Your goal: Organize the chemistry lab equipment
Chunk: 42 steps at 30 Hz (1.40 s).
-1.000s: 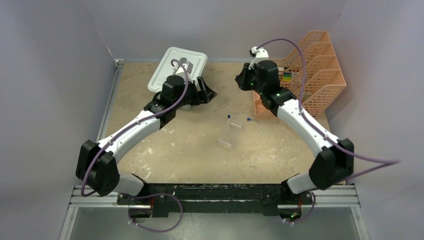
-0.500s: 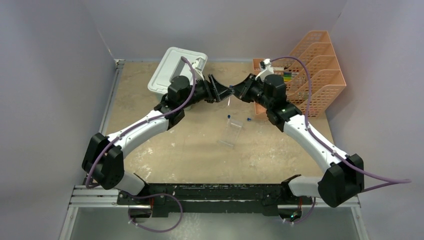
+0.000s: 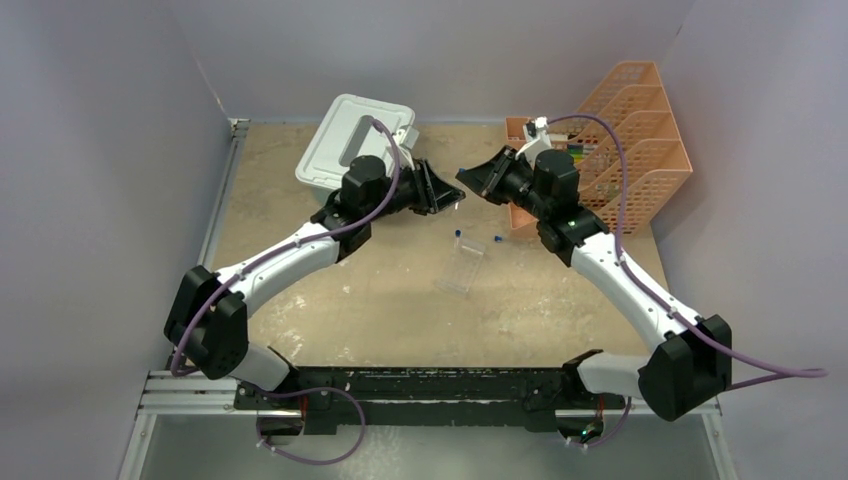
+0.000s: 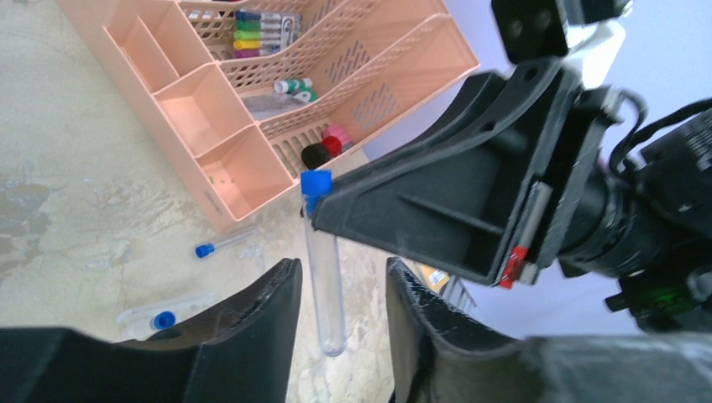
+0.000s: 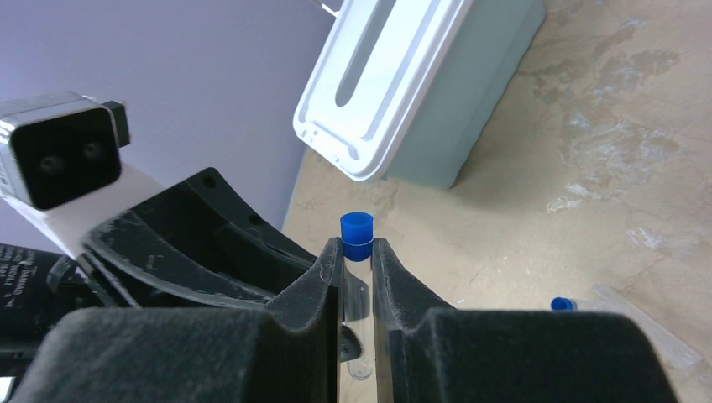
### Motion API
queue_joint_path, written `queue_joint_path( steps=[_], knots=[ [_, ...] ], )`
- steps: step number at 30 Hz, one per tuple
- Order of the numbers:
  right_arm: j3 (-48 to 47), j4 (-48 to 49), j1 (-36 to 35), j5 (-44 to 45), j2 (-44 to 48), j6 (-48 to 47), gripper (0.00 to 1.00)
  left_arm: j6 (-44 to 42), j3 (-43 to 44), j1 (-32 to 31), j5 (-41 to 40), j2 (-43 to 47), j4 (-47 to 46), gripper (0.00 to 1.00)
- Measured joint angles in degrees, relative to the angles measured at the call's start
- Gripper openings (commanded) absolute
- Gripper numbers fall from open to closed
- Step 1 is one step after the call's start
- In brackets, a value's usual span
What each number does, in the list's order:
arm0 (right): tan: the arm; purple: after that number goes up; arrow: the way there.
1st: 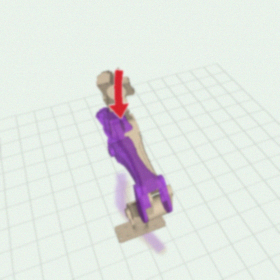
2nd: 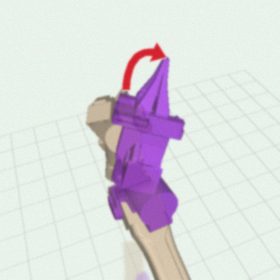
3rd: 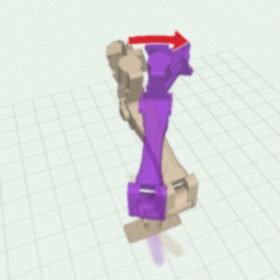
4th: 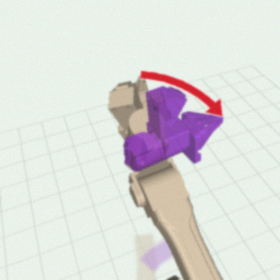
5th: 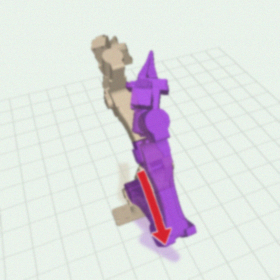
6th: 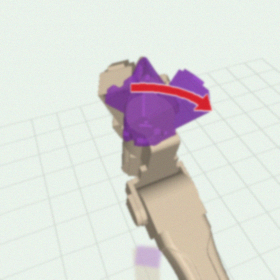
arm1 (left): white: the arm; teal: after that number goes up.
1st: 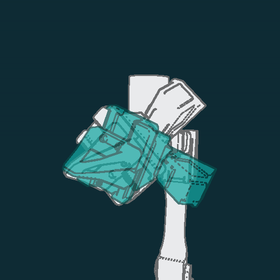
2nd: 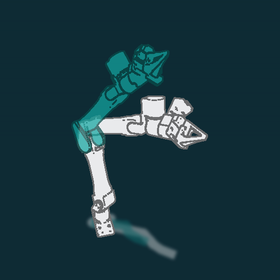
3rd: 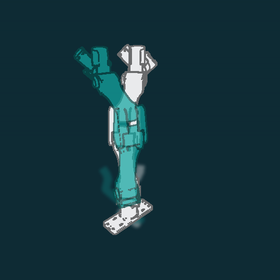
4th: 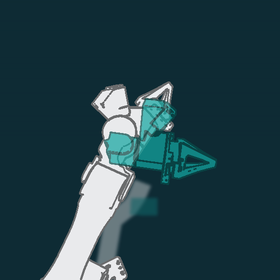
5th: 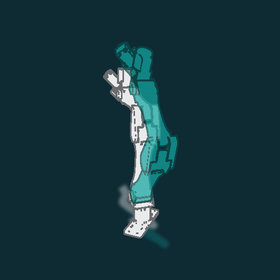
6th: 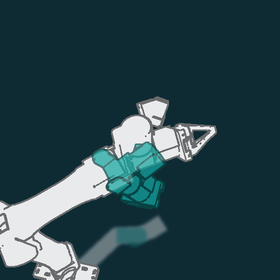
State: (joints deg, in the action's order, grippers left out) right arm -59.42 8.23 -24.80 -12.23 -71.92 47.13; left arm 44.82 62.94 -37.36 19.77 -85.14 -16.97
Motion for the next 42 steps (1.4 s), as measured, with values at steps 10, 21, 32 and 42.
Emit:
queue_joint_path(
  steps=[10,21,32,42],
  knots=[
    [-0.2,-1.1,0.5,-4.1,0.0,0.2,0.44,-11.2,0.0,-0.2,3.1,0.2,4.5,0.0],
    [-14.7,-17.9,4.2,-14.2,-2.4,-2.8,0.68,-34.0,1.6,-0.2,6.9,2.0,16.6,0.0],
    [-16.7,-31.2,4.3,-20.2,-8.0,-7.5,0.43,-42.2,3.5,-0.2,11.4,2.0,20.7,0.0],
    [-16.7,-31.9,6.3,-25.0,-7.9,-8.4,0.32,-44.5,3.5,-0.2,12.5,2.0,21.6,0.0]
  ],
)
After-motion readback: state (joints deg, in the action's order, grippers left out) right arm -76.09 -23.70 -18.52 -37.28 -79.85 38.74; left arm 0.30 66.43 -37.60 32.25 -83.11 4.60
